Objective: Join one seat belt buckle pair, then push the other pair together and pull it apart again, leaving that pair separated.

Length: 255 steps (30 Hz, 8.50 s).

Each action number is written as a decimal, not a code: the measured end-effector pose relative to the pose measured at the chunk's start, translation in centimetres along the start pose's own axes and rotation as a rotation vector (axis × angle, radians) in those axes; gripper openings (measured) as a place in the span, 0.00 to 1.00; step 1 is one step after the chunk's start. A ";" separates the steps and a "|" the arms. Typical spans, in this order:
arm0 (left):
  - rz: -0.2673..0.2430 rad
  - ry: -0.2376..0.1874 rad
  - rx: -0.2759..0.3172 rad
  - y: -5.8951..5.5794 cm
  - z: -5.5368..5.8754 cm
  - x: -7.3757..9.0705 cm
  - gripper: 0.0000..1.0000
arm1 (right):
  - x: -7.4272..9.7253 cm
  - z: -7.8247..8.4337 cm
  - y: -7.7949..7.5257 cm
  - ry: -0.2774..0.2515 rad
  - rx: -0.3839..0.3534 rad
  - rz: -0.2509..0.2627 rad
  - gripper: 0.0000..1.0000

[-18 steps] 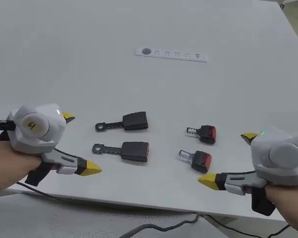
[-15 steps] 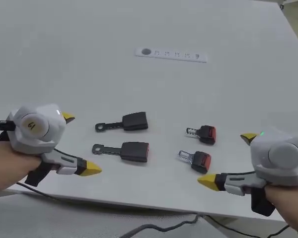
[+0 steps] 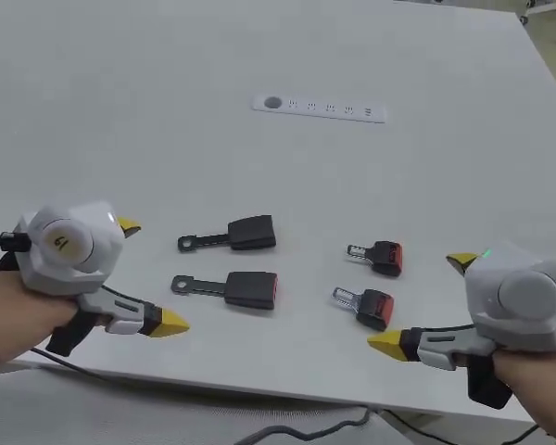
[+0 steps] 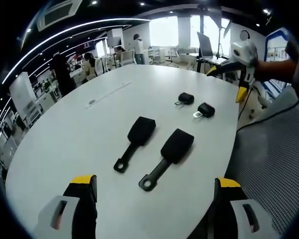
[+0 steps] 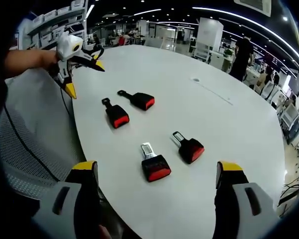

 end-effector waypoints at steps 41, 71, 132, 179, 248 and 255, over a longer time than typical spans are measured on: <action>0.172 -0.005 -0.147 0.0 -3.6 -4.3 0.75 | -1.7 0.0 -0.4 0.047 0.067 -0.093 0.64; 0.313 0.048 -0.252 -0.5 -4.1 -10.5 0.51 | -5.6 0.5 -1.3 0.158 0.170 -0.181 0.42; 0.421 0.086 -0.519 -1.2 -5.2 -12.7 0.34 | -8.6 1.0 -3.6 0.368 0.370 -0.322 0.32; 0.445 0.105 -0.534 -0.8 -4.9 -13.3 0.34 | -12.9 -2.0 2.3 0.332 0.424 -0.371 0.31; 0.462 0.094 -0.518 -0.6 -5.0 -13.2 0.33 | -14.9 -3.7 5.3 0.278 0.423 -0.413 0.29; 0.456 0.070 -0.509 -0.6 -4.8 -12.9 0.32 | -14.9 -3.8 5.1 0.287 0.441 -0.414 0.28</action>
Point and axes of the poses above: the centre of the closed fingertips' face, and the gripper's own axes: x roughly backward along the fingers, y roughly to its left, z roughly out of its underside, the point moved 10 cm from there along x, roughly backward along the fingers, and after that the axes turned 14 degrees about -x, right-handed, at the moved point
